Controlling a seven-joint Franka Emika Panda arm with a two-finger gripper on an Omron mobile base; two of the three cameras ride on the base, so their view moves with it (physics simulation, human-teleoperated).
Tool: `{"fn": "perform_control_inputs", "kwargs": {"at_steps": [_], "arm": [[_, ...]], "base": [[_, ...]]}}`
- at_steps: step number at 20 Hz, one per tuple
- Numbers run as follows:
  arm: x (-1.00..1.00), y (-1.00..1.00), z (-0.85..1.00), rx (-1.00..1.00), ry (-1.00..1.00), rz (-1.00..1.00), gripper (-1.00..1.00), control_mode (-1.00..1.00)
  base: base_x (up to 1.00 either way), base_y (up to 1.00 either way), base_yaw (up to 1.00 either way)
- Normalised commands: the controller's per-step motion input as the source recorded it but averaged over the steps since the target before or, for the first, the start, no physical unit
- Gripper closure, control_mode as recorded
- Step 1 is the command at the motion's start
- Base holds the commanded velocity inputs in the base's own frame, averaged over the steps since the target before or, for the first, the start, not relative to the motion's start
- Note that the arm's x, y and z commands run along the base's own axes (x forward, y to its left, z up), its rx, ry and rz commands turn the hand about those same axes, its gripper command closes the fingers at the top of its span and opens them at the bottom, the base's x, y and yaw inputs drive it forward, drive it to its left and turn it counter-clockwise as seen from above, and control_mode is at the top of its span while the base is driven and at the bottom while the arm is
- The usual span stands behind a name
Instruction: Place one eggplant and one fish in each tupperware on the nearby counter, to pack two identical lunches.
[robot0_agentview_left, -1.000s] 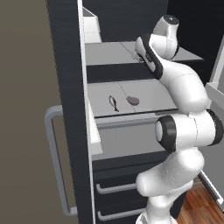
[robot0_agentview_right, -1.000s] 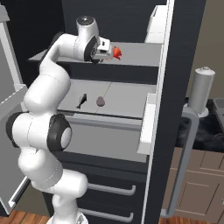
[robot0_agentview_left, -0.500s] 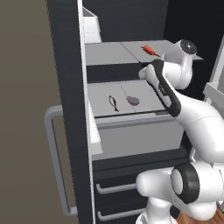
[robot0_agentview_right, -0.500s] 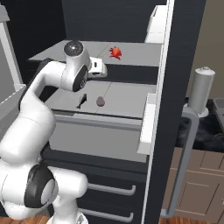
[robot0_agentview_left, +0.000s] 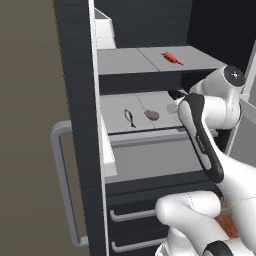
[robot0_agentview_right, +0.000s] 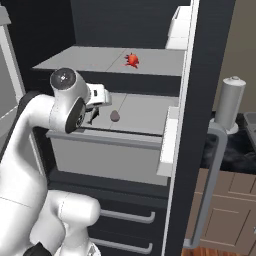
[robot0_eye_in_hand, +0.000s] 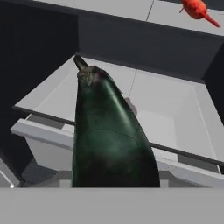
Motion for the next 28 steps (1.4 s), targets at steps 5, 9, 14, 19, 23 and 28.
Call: {"fn": "perform_control_inputs", "kwargs": {"at_steps": [5, 9, 14, 19, 23, 28], "arm": [[-0.2, 0.02, -0.06, -0.02, 0.0, 0.01, 1.0, 1.0], [0.0, 0.0, 0.0, 0.0, 0.0, 0.0, 1.0, 1.0], [0.0, 0.0, 0.0, 0.0, 0.0, 0.0, 1.0, 1.0], [0.0, 0.0, 0.0, 0.0, 0.0, 0.0, 1.0, 1.0], [0.0, 0.0, 0.0, 0.0, 0.0, 0.0, 1.0, 1.0], [0.0, 0.0, 0.0, 0.0, 0.0, 0.0, 1.0, 1.0]], "base": [[-0.8, -0.01, 0.01], [-1.0, -0.2, 0.0], [-0.9, -0.71, 0.0], [-0.39, -1.0, -0.02], [-0.15, -1.0, 0.0], [-0.01, -1.0, -0.01]]}}
